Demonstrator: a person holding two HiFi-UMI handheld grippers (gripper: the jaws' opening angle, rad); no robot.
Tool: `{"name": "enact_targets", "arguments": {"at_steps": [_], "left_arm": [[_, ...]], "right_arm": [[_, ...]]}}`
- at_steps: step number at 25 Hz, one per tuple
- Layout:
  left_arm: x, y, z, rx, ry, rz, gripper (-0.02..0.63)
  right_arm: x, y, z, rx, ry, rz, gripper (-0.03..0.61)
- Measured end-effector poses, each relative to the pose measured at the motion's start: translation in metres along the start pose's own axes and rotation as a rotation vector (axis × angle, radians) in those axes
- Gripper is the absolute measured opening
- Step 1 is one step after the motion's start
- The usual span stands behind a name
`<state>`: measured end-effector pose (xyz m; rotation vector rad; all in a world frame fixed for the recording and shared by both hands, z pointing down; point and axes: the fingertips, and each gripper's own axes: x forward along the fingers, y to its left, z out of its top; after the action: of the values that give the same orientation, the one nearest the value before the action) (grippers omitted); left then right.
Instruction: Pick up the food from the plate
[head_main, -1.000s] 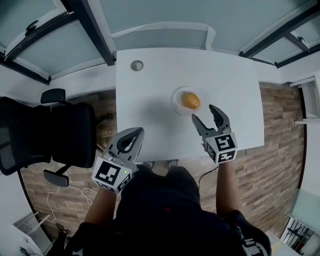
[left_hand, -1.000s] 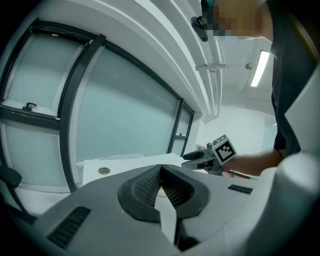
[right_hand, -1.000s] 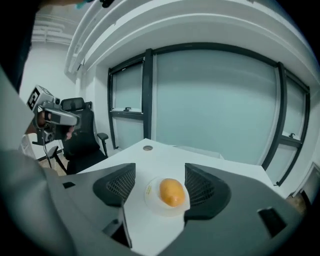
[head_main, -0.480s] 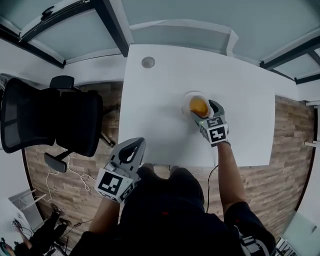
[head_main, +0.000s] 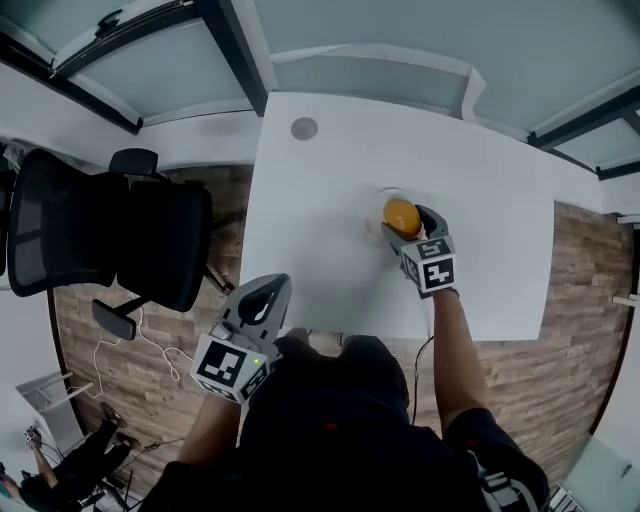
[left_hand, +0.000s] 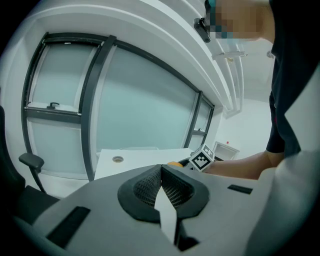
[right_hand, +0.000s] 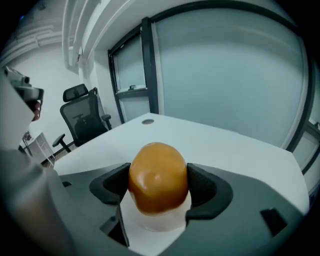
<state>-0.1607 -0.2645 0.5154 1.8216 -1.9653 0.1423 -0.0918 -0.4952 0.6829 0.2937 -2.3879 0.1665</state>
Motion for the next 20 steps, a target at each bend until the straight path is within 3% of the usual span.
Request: {"name": "enact_targets", "arguments": {"at_steps": [8,12,15,20], "left_arm": [[0.000,-0.017,0.053,0.069,-0.098,-0.074,0.020],[-0.004,-0.034,0.086,0.107,-0.155,-0.134,0.020],[-0.006,-0.050,0.109,0.131,-0.204,-0.180,0.020],[-0.009,-0.075,0.140,0.179,-0.274,-0.250,0.020]], "right_arm": [[-0.112,0.026,0.088,0.011,-0.318,0.002,0.368],[-0.179,0.031,0.118,0.076,-0.457,-0.016,0.368],[-0.227,0.031,0.136,0.111,-0.549,-0.064,0.367],[-0.297,0.040,0.159,0.044,-0.674,-0.178,0.368]]}}
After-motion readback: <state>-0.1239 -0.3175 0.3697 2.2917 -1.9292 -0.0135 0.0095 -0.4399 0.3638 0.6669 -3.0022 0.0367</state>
